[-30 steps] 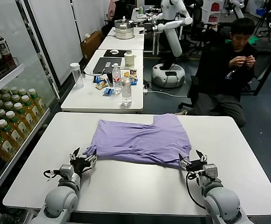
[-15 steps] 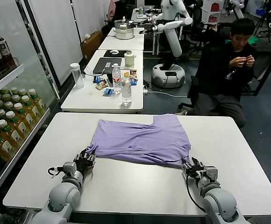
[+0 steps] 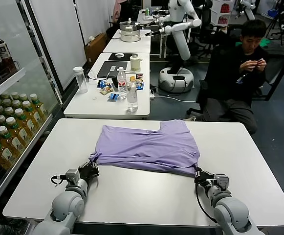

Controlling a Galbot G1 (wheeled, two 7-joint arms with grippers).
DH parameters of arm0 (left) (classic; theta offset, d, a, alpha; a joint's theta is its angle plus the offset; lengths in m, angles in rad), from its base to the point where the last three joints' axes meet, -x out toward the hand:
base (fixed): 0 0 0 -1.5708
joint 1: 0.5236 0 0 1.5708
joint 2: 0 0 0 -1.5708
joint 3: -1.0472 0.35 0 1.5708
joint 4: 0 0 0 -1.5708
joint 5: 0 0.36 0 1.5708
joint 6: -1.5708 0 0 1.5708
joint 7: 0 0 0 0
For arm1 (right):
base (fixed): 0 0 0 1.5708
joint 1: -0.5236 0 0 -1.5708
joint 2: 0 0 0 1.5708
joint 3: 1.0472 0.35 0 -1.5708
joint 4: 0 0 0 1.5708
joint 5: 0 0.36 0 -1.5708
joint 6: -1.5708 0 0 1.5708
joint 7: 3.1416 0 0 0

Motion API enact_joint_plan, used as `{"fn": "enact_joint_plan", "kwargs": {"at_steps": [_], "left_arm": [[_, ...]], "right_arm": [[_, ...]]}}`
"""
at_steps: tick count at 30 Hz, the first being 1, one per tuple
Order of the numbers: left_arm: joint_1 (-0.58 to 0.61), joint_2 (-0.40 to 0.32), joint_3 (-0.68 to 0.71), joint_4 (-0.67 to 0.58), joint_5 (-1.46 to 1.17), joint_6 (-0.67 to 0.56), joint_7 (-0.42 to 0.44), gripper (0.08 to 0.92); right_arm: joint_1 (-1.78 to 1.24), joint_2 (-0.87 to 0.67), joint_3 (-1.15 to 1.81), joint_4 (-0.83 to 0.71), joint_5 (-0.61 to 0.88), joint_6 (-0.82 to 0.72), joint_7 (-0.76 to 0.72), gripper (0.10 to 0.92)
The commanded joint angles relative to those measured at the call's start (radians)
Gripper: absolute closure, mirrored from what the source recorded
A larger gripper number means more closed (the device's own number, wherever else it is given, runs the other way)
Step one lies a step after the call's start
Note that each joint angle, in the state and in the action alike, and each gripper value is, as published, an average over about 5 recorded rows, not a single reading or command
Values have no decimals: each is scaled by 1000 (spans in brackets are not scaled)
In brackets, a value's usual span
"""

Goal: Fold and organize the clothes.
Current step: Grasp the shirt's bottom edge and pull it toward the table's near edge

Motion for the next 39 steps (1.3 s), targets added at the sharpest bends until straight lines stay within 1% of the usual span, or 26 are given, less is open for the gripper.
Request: {"fn": "enact_joint_plan", "kwargs": {"at_steps": [1, 6, 11, 17, 22, 25, 27, 30, 33, 36, 39], "left_arm": [[219, -14, -40, -273, -31, 11, -4, 878], [381, -22, -94, -416, -5, 9, -9, 878], [496, -16, -155, -507, 28, 6, -20, 878], [607, -19, -182, -582, 83, 14, -33, 878], [650, -25, -173, -601, 133, 49, -34, 878], [662, -25, -177, -606, 160, 61, -40, 847], [669, -21, -188, -619, 177, 56, -48, 798], [663, -11, -208, -646, 191, 33, -59, 711], [592, -1, -217, -639, 173, 1, -74, 625], [465, 17, -210, -570, 131, -31, -91, 539], [311, 44, -191, -444, 66, -46, -99, 452]], "right_arm": [[-91, -33, 27, 132, -1, -1, -8, 899], [-255, -53, 85, 244, -63, 0, -24, 899], [-394, -55, 171, 328, -107, 0, -41, 899], [-497, -69, 237, 380, -144, 1, -61, 899], [-531, -68, 234, 391, -222, 0, -88, 890], [-534, -55, 222, 402, -250, 18, -94, 833], [-534, -49, 220, 416, -257, 47, -92, 764], [-514, -48, 224, 444, -251, 89, -90, 661], [-437, -54, 220, 448, -207, 96, -76, 574], [-286, -71, 178, 389, -143, 69, -52, 488], [-70, -83, 86, 258, -77, 33, -25, 401]]}}
